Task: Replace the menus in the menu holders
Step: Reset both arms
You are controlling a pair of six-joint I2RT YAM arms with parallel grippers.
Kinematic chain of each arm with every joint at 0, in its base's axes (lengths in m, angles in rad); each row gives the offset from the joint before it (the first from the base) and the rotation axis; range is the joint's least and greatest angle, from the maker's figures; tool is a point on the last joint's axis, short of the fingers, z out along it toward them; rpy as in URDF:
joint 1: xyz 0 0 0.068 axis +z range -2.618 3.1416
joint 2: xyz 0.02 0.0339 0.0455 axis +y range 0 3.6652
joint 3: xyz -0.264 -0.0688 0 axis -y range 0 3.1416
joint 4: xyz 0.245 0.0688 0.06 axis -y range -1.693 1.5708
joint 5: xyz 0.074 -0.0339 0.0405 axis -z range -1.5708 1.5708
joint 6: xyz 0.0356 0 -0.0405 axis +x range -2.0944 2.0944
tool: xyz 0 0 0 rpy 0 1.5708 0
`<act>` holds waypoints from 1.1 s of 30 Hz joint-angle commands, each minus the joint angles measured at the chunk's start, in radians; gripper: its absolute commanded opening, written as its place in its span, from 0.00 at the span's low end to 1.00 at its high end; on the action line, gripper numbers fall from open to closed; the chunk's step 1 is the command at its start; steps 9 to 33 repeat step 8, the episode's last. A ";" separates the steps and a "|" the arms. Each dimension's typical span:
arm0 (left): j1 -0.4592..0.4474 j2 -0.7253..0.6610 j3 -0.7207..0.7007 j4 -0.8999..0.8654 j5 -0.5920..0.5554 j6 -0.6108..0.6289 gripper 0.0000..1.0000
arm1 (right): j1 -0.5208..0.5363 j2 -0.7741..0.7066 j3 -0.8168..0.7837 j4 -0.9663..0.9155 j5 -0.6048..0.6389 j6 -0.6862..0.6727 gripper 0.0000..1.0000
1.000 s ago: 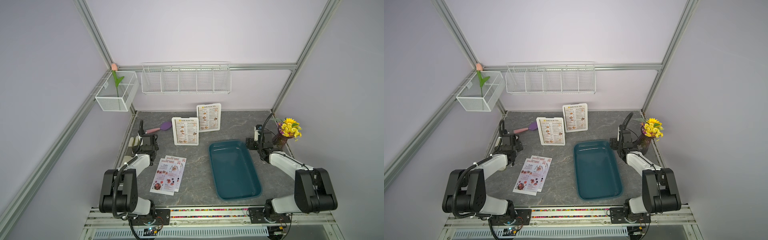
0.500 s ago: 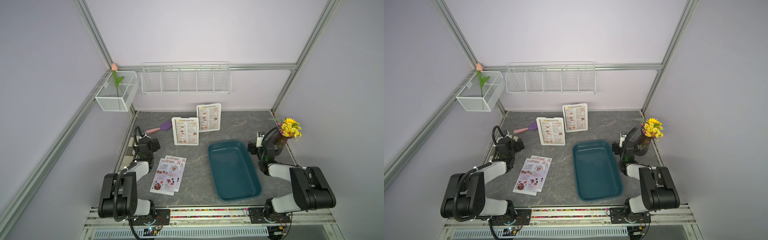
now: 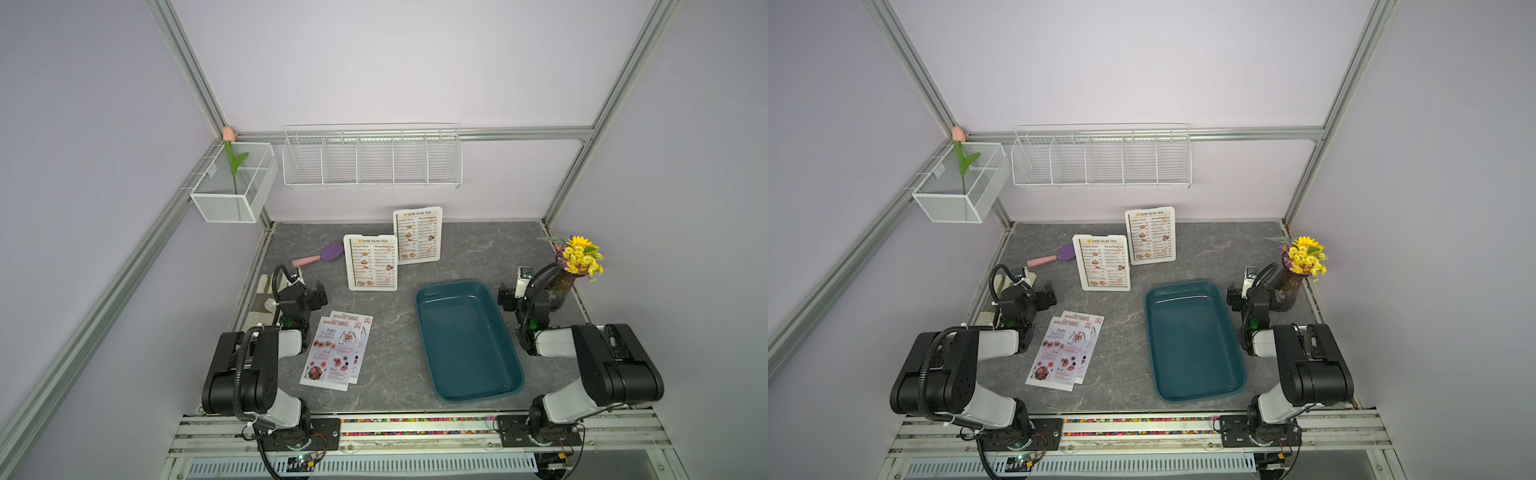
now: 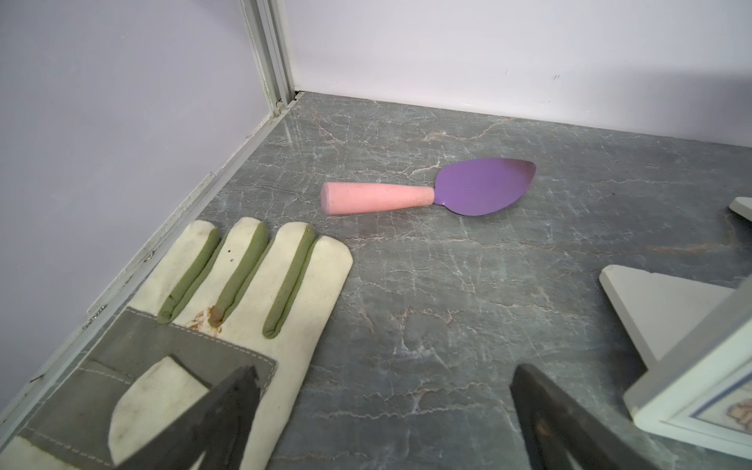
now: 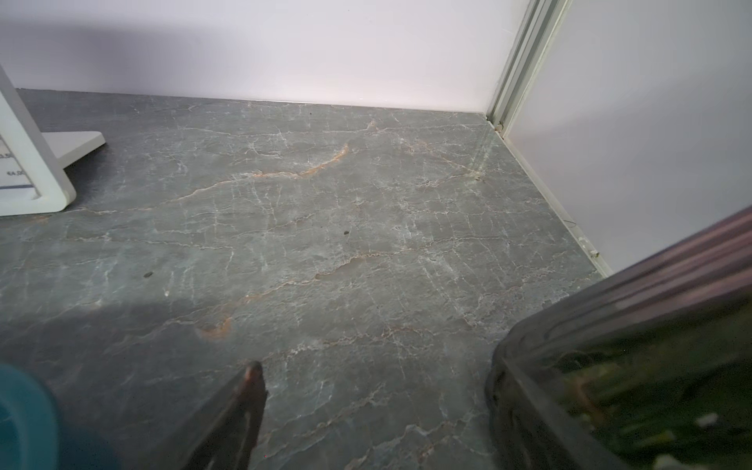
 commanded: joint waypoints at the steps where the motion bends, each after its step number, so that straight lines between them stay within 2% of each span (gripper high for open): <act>1: -0.004 -0.011 0.022 0.024 0.010 0.020 0.99 | -0.004 0.000 -0.006 0.033 0.011 0.008 0.89; 33: -0.005 -0.011 0.020 0.029 0.009 0.019 0.99 | -0.009 -0.001 -0.006 0.033 0.003 0.010 0.89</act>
